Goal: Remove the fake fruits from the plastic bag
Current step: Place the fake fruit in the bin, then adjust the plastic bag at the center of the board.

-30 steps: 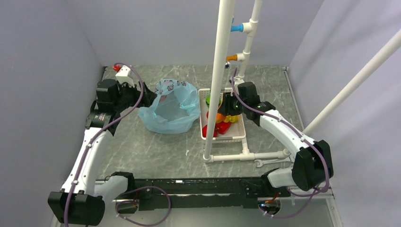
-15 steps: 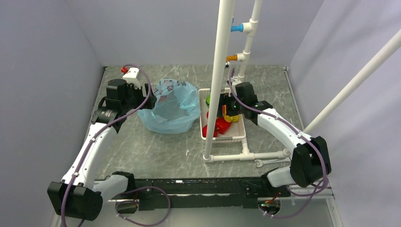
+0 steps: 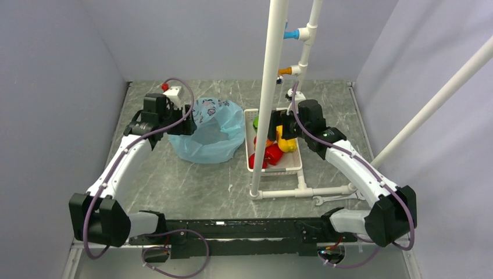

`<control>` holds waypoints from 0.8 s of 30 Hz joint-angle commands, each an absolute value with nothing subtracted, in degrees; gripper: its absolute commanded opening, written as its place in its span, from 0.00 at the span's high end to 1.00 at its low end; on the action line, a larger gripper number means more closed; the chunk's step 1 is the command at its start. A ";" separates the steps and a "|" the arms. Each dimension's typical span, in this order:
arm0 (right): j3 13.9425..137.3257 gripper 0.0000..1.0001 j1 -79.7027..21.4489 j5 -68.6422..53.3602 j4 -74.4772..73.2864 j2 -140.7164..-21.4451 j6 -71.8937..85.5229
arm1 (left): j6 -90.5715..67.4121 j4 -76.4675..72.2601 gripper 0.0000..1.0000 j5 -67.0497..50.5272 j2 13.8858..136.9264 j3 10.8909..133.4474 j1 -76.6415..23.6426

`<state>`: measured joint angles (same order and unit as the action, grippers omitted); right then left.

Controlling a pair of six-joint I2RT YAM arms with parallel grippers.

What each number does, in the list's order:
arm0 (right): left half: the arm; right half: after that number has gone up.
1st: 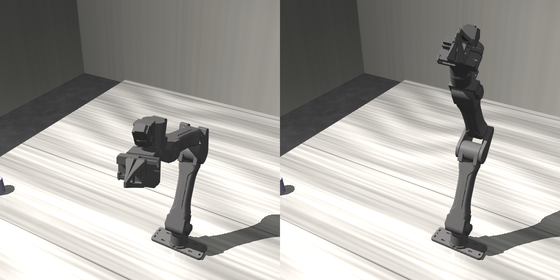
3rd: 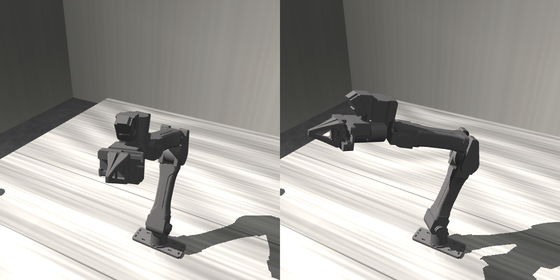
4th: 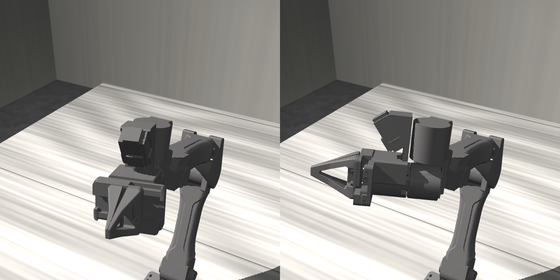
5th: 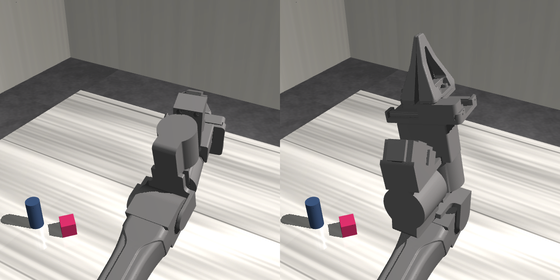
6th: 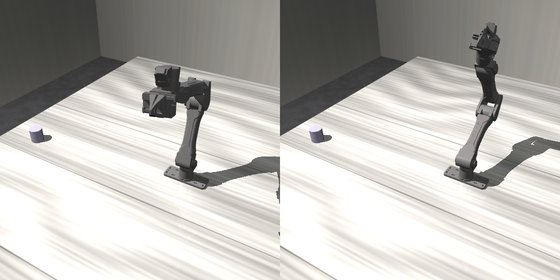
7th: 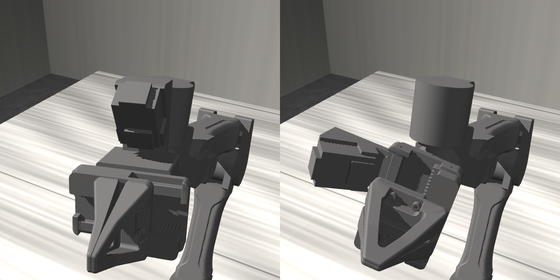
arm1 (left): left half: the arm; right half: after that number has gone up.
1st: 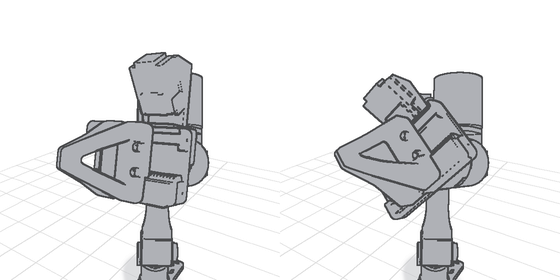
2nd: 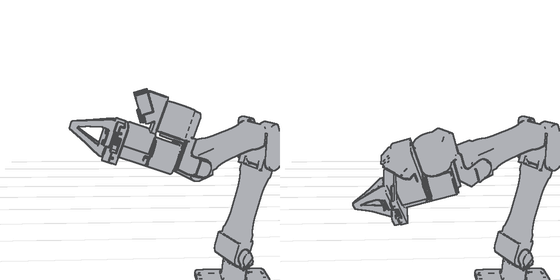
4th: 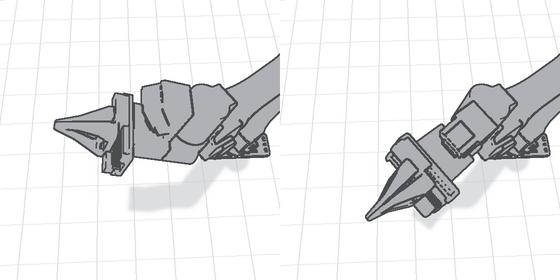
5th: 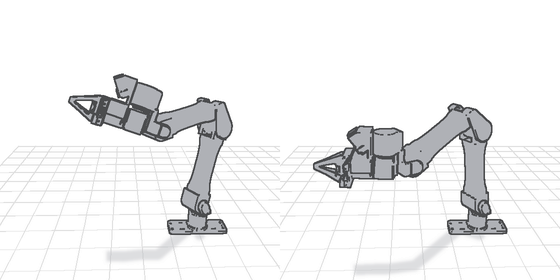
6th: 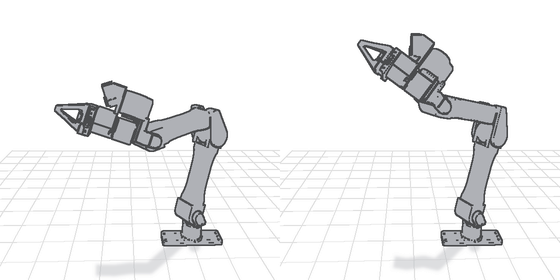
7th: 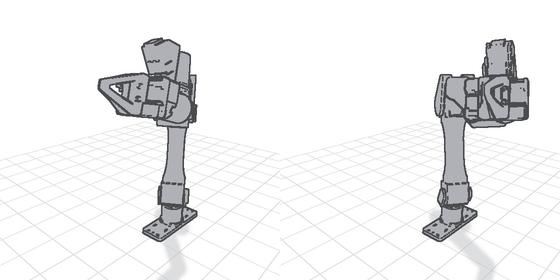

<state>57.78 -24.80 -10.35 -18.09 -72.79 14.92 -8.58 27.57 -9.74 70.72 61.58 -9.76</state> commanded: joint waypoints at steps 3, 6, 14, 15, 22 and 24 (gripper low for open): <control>56.40 0.01 -24.96 -7.87 -15.50 -67.29 14.08 | -7.87 30.77 0.45 -10.38 73.82 66.27 -9.93; 55.71 0.01 -24.91 -6.74 -15.91 -64.94 13.82 | -8.50 31.50 0.67 -4.79 72.88 66.63 -9.57; 55.50 0.01 -24.90 -3.93 -17.85 -61.48 12.67 | -13.88 27.90 1.00 4.93 64.94 62.98 -1.18; 55.42 0.01 -24.84 -3.80 -17.92 -61.13 12.57 | -14.34 26.99 1.00 5.12 63.66 62.21 -0.30; 55.06 0.01 -24.95 -3.33 -17.20 -59.63 12.90 | -14.19 18.02 1.00 -8.57 58.18 57.72 6.79; 55.19 0.01 -24.93 -3.26 -16.97 -59.60 13.00 | -13.16 14.68 1.00 -12.24 56.81 56.33 7.30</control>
<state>54.92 -24.80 -4.47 -17.67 -61.10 13.45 -14.04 23.57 -2.26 59.22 58.28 6.35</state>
